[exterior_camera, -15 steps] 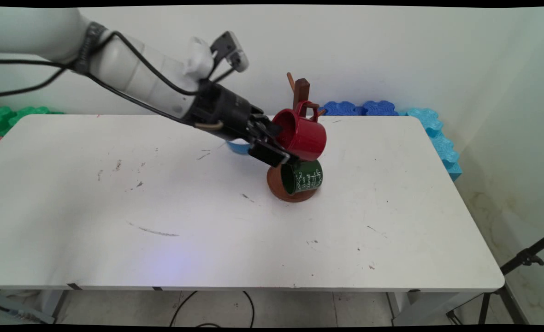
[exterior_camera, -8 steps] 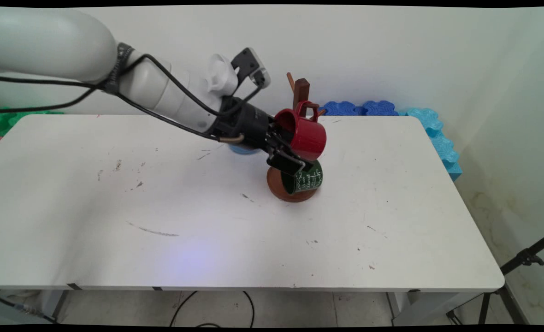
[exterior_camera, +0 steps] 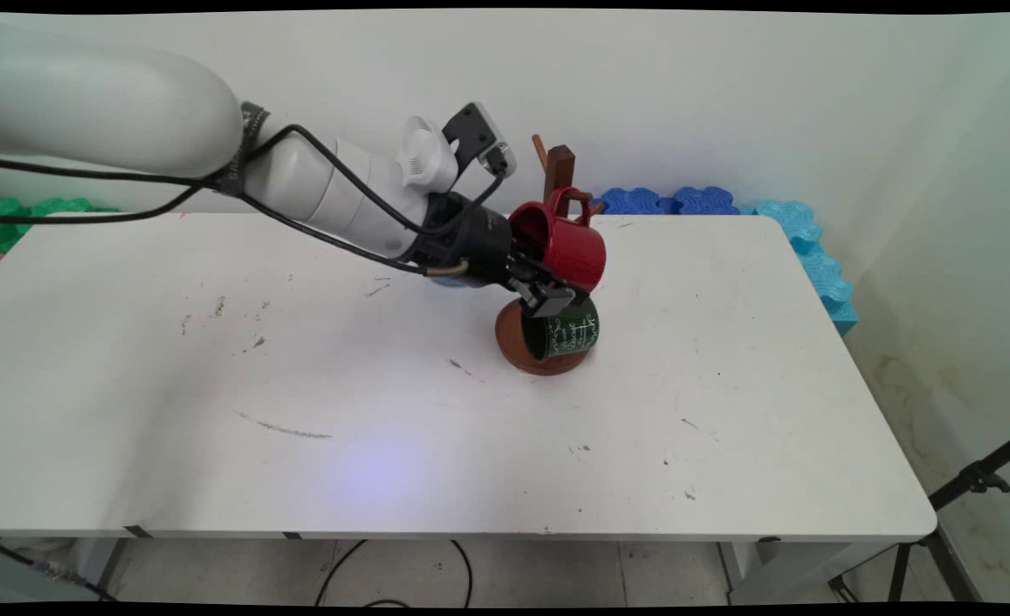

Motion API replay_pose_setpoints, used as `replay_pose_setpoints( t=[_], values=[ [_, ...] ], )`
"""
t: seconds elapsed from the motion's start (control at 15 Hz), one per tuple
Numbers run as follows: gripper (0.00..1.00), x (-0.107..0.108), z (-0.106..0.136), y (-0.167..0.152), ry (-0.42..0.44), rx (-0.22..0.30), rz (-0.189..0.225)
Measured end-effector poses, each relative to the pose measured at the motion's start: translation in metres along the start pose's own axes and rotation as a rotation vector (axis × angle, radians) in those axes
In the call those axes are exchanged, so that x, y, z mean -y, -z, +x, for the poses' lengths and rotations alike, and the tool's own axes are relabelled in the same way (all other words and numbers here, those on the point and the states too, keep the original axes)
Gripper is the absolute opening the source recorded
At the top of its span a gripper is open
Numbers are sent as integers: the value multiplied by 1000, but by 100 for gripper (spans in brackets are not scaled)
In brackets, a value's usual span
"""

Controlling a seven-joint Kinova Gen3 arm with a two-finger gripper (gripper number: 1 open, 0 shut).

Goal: Pick up the red mug from the rack, then place the picked object on the table

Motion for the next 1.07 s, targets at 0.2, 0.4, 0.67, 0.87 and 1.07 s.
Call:
replay_pose_setpoints(
  t=[0.2,0.4,0.67,0.87,1.07],
  values=[
    [0,0,0,-2,-14,-14,6],
    [0,0,-1,-2,-25,-23,8],
    [0,-2,-1,1,-41,-39,2],
    [0,-5,1,5,-52,-53,-10],
    [0,-10,2,11,-61,-66,-26]
  ],
)
